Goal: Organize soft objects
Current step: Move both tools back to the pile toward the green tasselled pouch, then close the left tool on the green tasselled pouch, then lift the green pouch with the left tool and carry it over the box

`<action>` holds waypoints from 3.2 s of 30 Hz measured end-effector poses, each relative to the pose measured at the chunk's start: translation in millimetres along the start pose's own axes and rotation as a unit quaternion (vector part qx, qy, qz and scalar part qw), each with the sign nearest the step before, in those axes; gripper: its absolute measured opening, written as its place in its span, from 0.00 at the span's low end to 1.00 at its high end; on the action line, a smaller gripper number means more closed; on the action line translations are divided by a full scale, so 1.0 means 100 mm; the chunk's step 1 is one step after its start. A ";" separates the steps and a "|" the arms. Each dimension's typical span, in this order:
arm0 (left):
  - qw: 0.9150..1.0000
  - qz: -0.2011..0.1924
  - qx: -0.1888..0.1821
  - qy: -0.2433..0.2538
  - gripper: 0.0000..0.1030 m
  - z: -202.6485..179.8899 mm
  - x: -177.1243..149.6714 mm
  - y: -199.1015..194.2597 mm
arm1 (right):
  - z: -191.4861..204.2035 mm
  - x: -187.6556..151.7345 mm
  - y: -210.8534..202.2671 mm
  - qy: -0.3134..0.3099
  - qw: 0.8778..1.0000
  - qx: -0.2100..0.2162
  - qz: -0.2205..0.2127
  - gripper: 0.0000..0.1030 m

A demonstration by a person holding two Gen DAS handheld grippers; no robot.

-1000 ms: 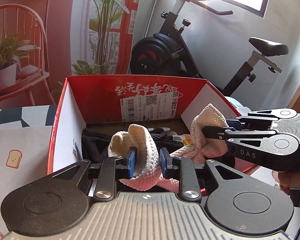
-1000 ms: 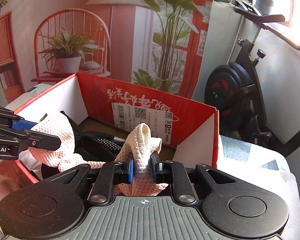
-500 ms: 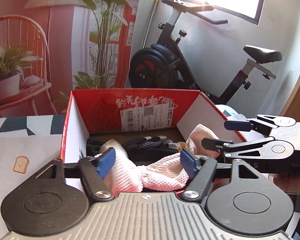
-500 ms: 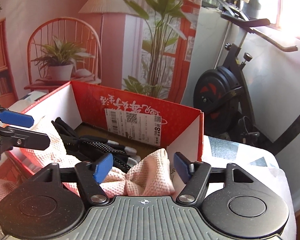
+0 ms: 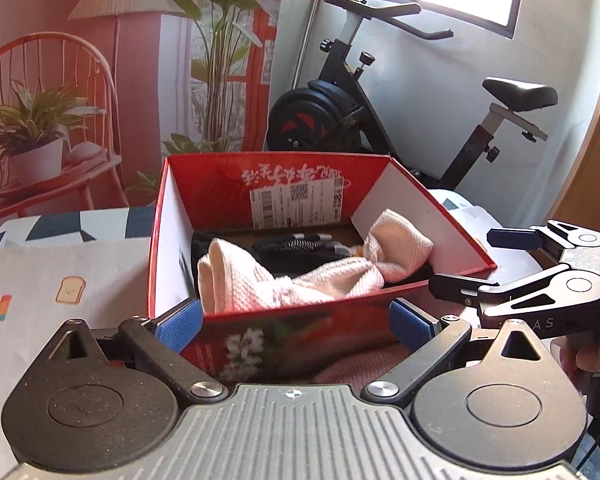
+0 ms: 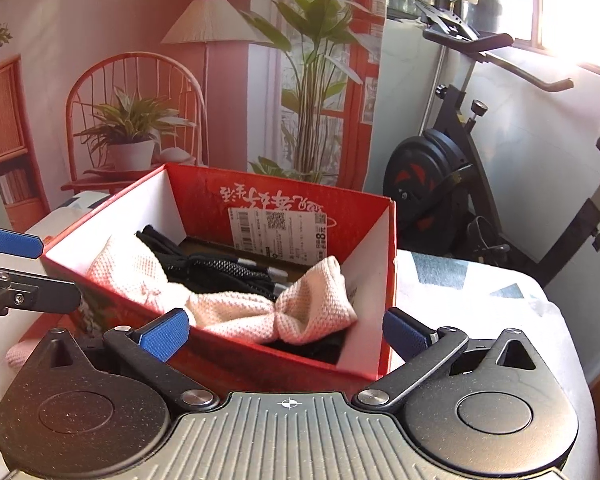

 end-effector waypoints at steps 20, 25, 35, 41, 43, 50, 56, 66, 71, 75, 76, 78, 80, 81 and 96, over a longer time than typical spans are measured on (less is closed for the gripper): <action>0.997 0.035 -0.060 -0.032 0.87 -0.20 -0.63 -0.11 | 0.13 -0.94 -0.56 0.068 0.996 0.057 0.023 0.82; 0.994 0.048 -0.087 -0.048 0.69 -0.24 -0.72 -0.05 | 0.18 -1.11 -0.64 0.079 0.994 0.073 0.032 0.76; 0.987 0.072 -0.125 -0.071 0.55 -0.39 -0.83 0.21 | 0.30 -1.15 -0.54 0.058 0.993 0.098 0.037 0.59; 0.986 0.077 -0.124 -0.082 0.55 -0.38 -0.86 0.35 | 0.34 -1.14 -0.42 0.052 0.993 0.104 0.025 0.59; 0.986 0.073 -0.123 -0.086 0.55 -0.38 -0.86 0.36 | 0.36 -1.14 -0.39 0.054 0.993 0.102 0.021 0.58; 0.985 0.065 -0.128 -0.096 0.54 -0.40 -0.88 0.28 | 0.44 -1.14 -0.43 0.066 0.992 0.105 0.006 0.49; 0.984 0.043 -0.118 -0.129 0.53 -0.42 -0.94 0.02 | 0.49 -1.14 -0.66 0.070 0.991 0.107 -0.025 0.48; 0.988 0.022 -0.107 -0.113 0.54 -0.51 -0.98 -0.30 | 0.61 -1.12 -0.95 0.044 0.991 0.119 -0.042 0.48; 0.988 0.010 -0.110 -0.112 0.54 -0.50 -0.94 -0.40 | 0.66 -1.09 -1.06 0.031 0.991 0.120 -0.053 0.48; 0.988 0.000 -0.114 -0.106 0.54 -0.52 -0.90 -0.46 | 0.68 -1.03 -1.15 0.023 0.991 0.119 -0.063 0.48; 0.988 -0.003 -0.115 -0.104 0.54 -0.52 -0.89 -0.48 | 0.68 -1.02 -1.17 0.021 0.991 0.118 -0.065 0.48; 0.988 -0.008 -0.117 -0.103 0.54 -0.53 -0.89 -0.52 | 0.69 -1.00 -1.19 0.017 0.991 0.117 -0.069 0.48; 0.988 -0.012 -0.118 -0.103 0.54 -0.53 -0.88 -0.55 | 0.70 -0.97 -1.22 0.012 0.990 0.116 -0.074 0.48; 0.987 -0.015 -0.119 -0.103 0.54 -0.53 -0.87 -0.57 | 0.70 -0.96 -1.23 0.010 0.990 0.116 -0.076 0.48; 0.984 -0.066 -0.101 -0.134 0.54 -0.35 -0.51 -0.63 | 0.77 -0.39 -1.05 -0.050 0.982 0.146 -0.105 0.48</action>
Point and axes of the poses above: each gripper's, at about its wrist camera, not at the fingertips, and y roughly the way its jaws point, z to its left, x to its top, the point moved 1 cm from there along y, roughly the way its jaws point, and after that the axes turned 13 degrees about -z, right-handed, at the moved point
